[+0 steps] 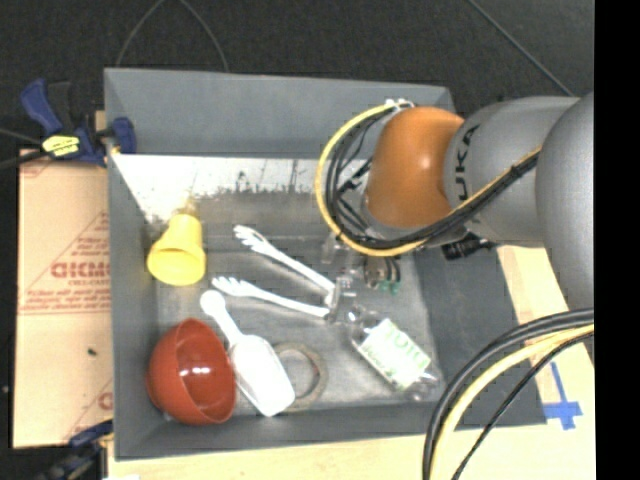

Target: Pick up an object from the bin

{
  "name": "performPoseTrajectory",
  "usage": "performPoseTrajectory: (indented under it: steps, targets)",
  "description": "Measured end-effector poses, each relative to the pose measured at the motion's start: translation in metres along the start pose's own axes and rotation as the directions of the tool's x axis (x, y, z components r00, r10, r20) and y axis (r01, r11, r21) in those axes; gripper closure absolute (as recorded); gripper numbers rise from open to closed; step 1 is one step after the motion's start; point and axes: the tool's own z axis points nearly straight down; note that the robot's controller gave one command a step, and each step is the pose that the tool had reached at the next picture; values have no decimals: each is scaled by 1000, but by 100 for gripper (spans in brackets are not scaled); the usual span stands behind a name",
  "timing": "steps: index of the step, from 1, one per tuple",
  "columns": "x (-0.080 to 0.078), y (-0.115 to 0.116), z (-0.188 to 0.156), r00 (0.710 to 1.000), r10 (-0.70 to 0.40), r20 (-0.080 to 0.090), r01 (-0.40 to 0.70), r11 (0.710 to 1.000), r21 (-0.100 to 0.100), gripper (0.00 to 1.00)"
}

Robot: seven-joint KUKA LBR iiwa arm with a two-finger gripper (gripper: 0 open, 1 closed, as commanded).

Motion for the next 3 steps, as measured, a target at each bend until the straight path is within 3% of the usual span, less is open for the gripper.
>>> performPoseTrajectory:
  steps: [1,2,3]
  targets:
    - [-24,-23,-38,1000,-10,4,10,1000,-1,0]
    - [-9,-1,17,1000,-28,4,28,1000,2,0]
    - [-10,0,33,998,-63,1,63,998,1,0]
